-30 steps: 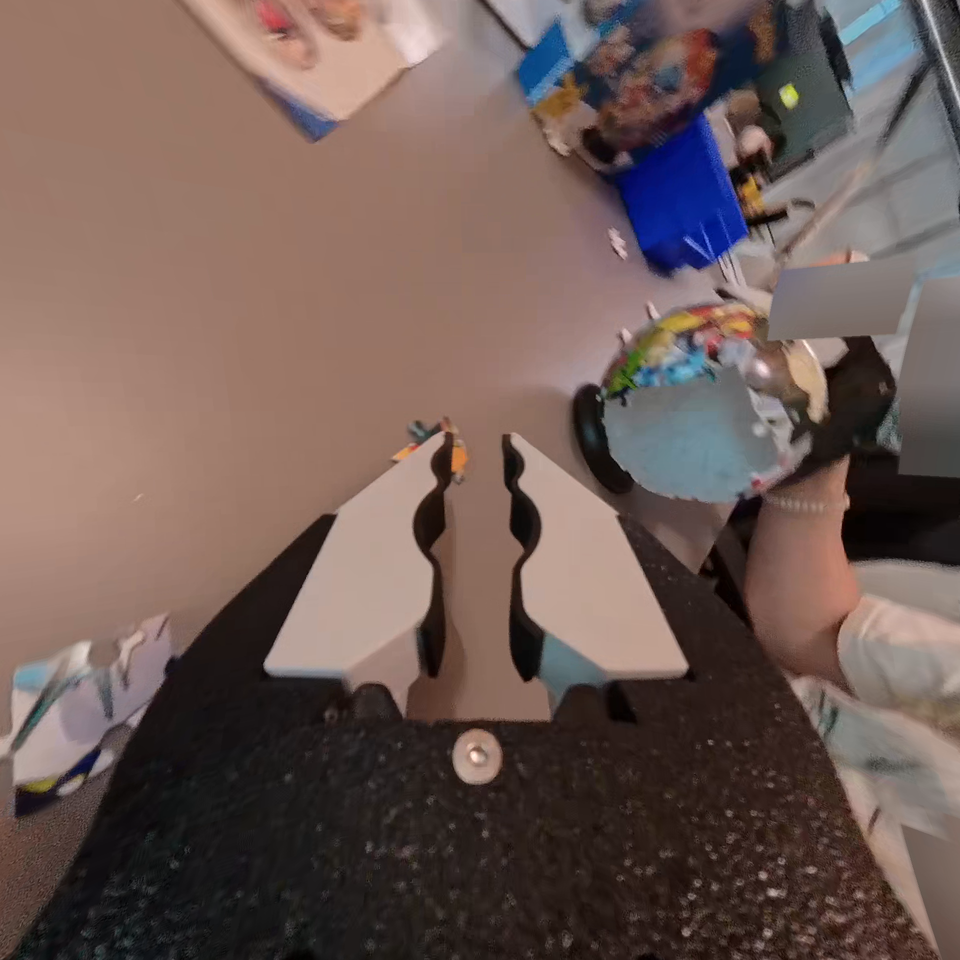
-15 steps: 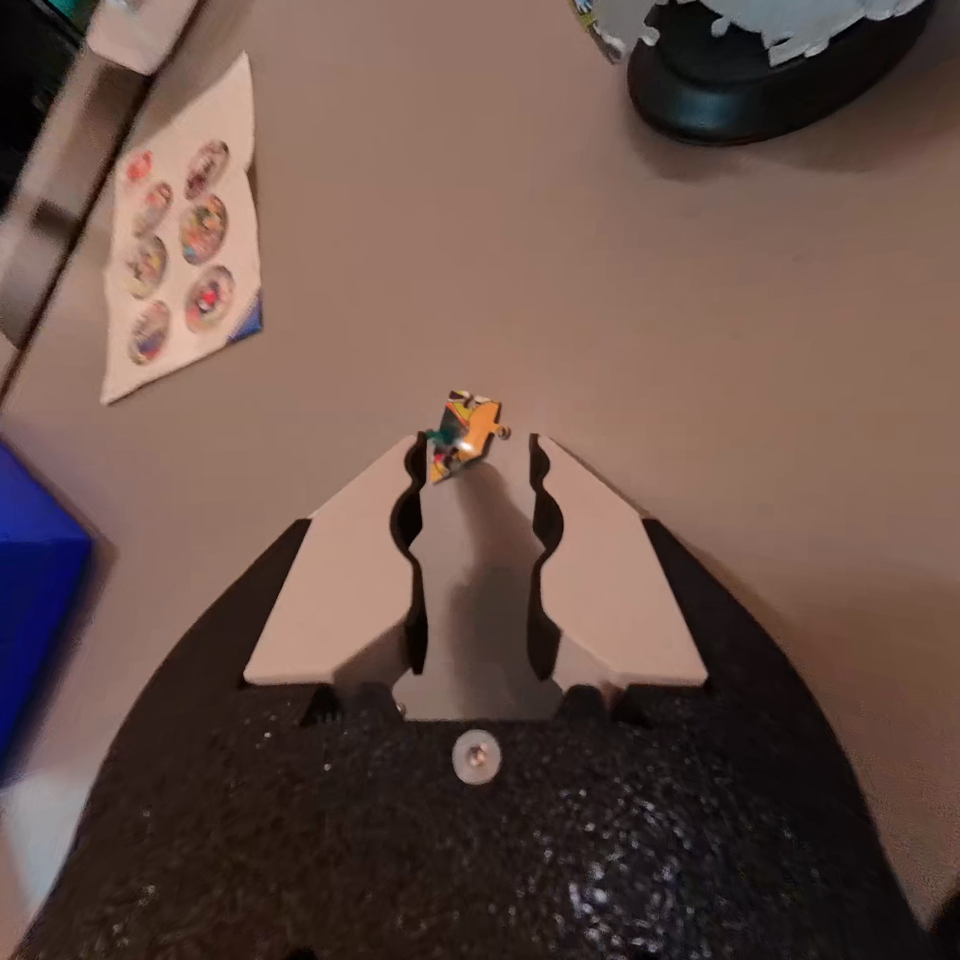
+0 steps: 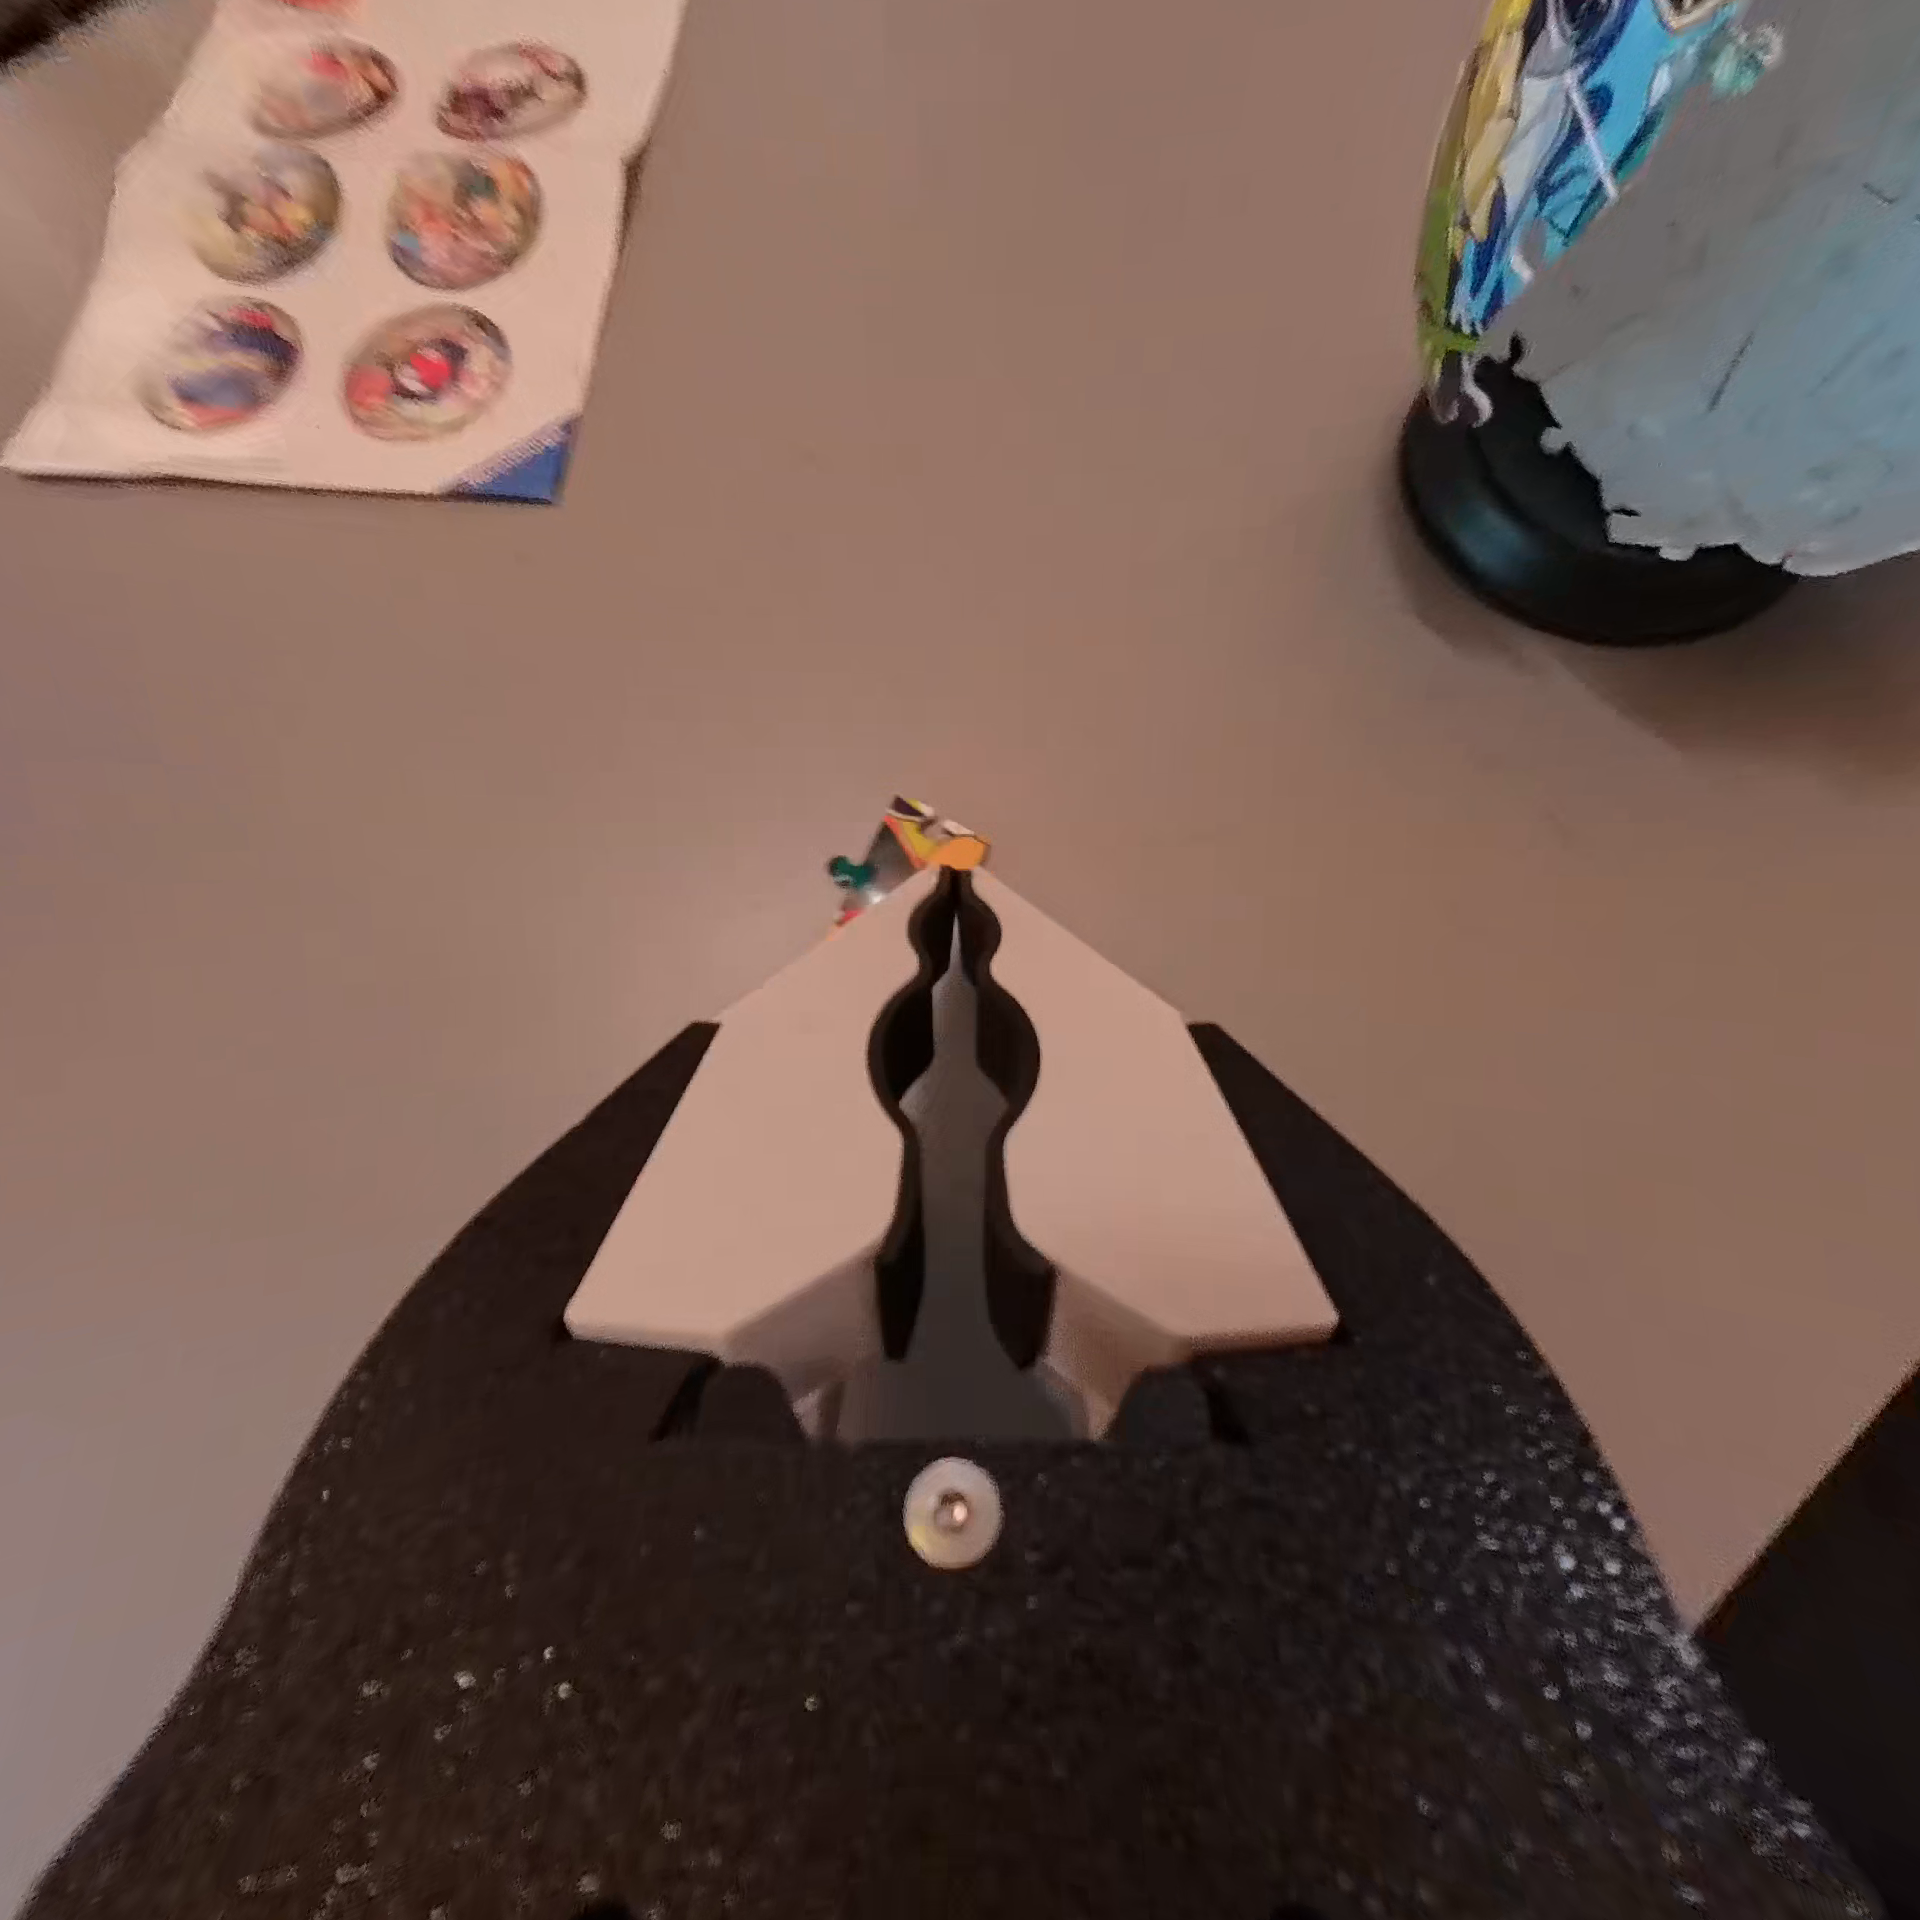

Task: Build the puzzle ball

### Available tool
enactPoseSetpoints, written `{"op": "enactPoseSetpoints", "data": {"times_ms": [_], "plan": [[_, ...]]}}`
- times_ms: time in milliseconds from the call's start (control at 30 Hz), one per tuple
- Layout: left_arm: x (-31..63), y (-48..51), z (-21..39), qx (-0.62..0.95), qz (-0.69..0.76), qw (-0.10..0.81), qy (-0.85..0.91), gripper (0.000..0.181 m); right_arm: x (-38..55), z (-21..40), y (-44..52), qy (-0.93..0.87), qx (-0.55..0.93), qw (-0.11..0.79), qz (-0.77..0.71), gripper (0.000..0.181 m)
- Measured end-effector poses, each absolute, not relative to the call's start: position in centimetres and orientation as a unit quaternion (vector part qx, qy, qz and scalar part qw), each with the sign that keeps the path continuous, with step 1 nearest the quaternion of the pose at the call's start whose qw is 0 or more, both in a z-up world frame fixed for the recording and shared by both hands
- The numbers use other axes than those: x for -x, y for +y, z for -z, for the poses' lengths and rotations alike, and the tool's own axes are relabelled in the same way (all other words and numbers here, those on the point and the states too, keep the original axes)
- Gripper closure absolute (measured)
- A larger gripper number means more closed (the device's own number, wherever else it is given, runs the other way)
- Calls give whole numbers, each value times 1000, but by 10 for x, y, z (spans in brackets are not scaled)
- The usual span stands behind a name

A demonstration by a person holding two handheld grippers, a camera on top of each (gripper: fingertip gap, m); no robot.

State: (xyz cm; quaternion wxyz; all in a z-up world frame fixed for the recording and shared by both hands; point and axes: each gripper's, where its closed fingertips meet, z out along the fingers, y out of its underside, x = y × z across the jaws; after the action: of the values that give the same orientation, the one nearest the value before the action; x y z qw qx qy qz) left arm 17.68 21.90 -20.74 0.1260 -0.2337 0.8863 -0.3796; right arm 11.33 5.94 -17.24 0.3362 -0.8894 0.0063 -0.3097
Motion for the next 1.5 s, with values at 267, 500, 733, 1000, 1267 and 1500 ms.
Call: {"op": "enactPoseSetpoints", "data": {"times_ms": [267,500,733,1000,1267,1500], "plan": [[-189,225,223,275,353,141,883,148,-114,172,61,6,889,339,308,38],[-186,222,224,291,362,114,878,151,-113,173,59,6,890,336,308,38],[-135,204,181,360,466,-162,792,150,-113,173,57,8,892,331,309,38],[-144,239,182,452,504,-297,674,153,-113,173,58,5,892,331,306,38],[-143,251,166,315,530,-144,774,153,-113,173,59,8,891,335,306,38],[-124,249,220,226,344,-36,911,160,-113,173,60,8,891,336,306,38]]}}
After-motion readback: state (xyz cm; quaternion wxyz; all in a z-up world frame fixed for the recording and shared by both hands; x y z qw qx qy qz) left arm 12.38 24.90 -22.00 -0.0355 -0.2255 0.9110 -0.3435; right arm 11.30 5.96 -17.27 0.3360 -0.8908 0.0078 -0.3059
